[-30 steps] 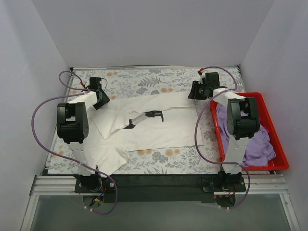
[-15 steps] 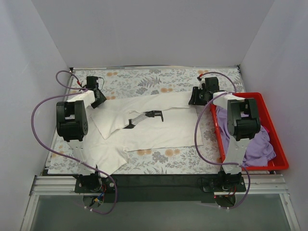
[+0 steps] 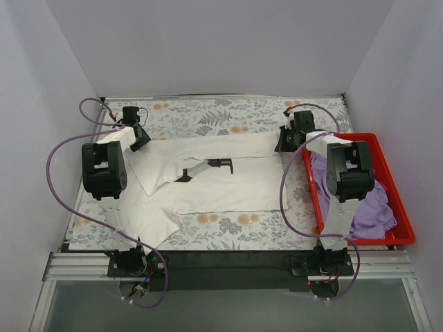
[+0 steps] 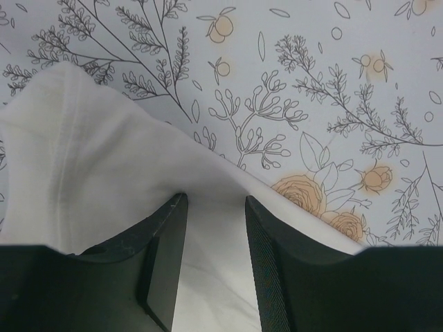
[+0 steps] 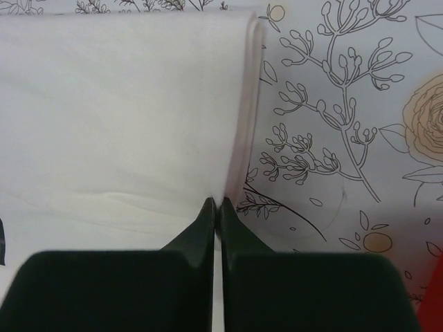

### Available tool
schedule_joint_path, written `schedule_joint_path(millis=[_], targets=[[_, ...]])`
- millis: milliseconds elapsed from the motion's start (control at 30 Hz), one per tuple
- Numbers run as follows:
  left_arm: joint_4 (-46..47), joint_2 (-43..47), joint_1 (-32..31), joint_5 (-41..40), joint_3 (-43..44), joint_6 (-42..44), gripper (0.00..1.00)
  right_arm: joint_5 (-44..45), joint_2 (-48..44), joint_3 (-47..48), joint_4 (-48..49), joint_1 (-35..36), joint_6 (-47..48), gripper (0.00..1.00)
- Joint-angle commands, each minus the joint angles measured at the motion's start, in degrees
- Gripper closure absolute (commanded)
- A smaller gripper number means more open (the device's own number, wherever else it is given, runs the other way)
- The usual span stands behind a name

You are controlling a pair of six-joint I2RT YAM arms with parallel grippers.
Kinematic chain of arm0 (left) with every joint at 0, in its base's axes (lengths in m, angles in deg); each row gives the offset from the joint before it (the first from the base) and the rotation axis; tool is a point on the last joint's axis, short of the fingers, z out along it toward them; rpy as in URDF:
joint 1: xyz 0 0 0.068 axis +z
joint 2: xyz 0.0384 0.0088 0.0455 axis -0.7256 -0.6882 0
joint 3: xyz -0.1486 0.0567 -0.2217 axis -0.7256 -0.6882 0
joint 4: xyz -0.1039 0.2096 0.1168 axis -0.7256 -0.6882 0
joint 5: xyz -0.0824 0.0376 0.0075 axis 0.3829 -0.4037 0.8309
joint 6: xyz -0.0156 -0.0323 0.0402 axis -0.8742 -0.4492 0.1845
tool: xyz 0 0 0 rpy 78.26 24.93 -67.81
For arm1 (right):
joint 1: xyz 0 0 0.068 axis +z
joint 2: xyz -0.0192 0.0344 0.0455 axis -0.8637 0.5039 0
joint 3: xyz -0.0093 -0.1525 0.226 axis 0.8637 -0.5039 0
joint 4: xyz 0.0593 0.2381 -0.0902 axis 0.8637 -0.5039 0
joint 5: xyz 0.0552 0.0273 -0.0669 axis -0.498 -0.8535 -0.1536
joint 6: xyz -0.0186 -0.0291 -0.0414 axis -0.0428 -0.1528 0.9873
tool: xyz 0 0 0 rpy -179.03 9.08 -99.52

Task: Fold and stack the t-shirts
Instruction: Fold the tshirt

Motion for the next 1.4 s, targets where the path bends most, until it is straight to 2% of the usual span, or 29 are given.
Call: schedule_joint_path(millis=[0, 100, 233, 367, 400, 567, 600, 667, 900, 933, 1100, 1367], targets=[[-2.40, -3.12, 1.92, -2.77, 0.68, 1.51, 0.62, 5.35, -1.45, 1.65, -3.91, -1.44, 1.04, 0.99], [-2.84, -3.38, 2.01, -2.95, 1.21, 2.13, 0.62, 5.70, -1.54, 2.09, -5.05, -1.79, 1.39, 0.99], [-2.84, -2.95, 2.01, 0.56, 2.00, 2.30, 0.56, 1.94, -1.72, 2.79, -5.32, -1.71, 1.92, 0.97], [-2.93, -0.40, 1.74, 5.48, 2.44, 1.25, 0.51, -1.06, -2.68, 4.28, -5.93, -1.27, 2.01, 0.81], [-2.93, 1.43, 1.66, 6.36, 2.35, 0.47, 0.50, -1.33, -2.94, 4.81, -6.20, -0.92, 2.01, 0.74], [-4.94, 7.24, 0.60, 8.30, 2.00, -2.26, 0.44, -1.24, -6.46, 4.81, -7.34, 0.31, 0.87, 0.66], [-7.12, 8.90, 0.43, 8.05, 2.17, -3.31, 0.44, -1.24, -7.77, 4.55, -7.43, 0.84, 0.69, 0.62], [-9.25, 10.67, -0.63, 7.52, 1.56, -4.28, 0.43, -0.89, -9.01, 3.50, -8.04, 1.46, 0.25, 0.59], [-12.68, 19.99, -2.74, 5.50, -9.14, -6.13, 0.42, 4.55, -14.45, -2.13, -11.37, 8.12, -1.07, 0.46], [-12.68, 21.65, -5.09, 5.49, -11.77, -6.31, 0.42, 6.21, -14.81, -3.09, -11.82, 8.83, -1.50, 0.46], [-11.02, 22.72, -5.90, 5.14, -18.29, -6.31, 0.43, 9.30, -16.31, -8.01, -13.84, 12.53, -2.91, 0.47], [-9.52, 15.17, -6.43, 6.46, -17.34, -5.34, 0.43, 12.29, -11.74, -9.43, -13.93, 13.15, -1.25, 0.47]])
